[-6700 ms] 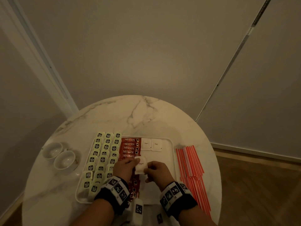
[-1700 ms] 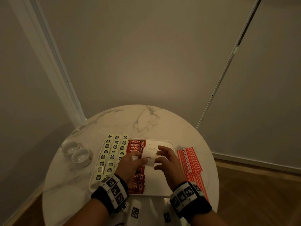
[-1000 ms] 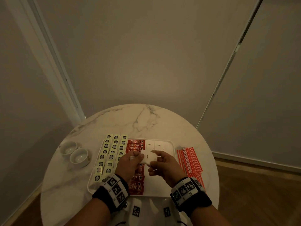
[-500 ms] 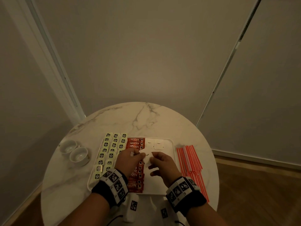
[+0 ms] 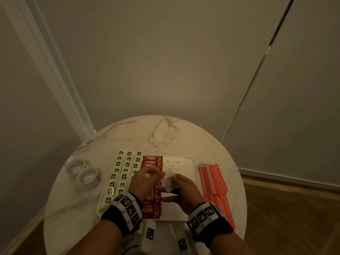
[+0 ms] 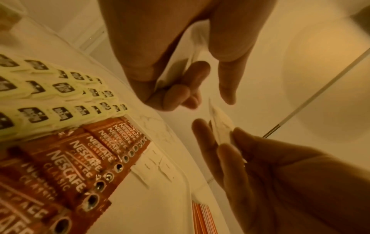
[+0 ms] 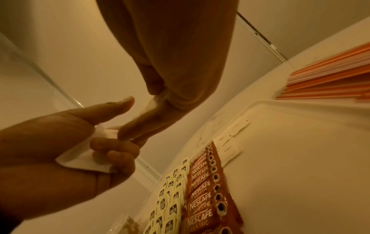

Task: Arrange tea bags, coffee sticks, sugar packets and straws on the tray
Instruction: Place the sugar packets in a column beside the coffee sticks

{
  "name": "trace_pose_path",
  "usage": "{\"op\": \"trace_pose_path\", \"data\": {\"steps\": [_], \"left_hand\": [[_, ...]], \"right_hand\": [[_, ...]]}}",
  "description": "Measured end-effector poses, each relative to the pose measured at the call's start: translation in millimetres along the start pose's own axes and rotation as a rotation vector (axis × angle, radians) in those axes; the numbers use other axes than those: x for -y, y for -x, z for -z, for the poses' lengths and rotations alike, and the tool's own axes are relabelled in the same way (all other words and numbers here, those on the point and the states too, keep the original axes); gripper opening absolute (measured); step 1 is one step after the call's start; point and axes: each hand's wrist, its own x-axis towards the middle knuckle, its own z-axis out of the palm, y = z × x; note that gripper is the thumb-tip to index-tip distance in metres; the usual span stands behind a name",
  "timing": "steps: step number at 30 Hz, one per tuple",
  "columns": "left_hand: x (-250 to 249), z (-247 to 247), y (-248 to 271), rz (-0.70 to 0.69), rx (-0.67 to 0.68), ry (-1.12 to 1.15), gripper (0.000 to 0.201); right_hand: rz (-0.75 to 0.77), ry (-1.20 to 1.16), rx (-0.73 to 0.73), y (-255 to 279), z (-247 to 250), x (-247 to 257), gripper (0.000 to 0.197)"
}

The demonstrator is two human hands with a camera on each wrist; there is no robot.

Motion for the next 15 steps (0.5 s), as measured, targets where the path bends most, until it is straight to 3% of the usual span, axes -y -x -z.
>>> {"op": "trace_pose_path", "data": {"steps": [5,15], "left_hand": [[0.3,-3.1,0.2,0.013,0.024,-0.075,0.008],[-1.4,-7.0,-4.3,0.000,0.052,-0.164,0.013]], "right_hand": [[-0.046,-0.005,-0.031,-0.8,1.9,-1.7,0.027],[0.052,0.187,-0.124,-14.4,16.0,-6.1,0.023]]}}
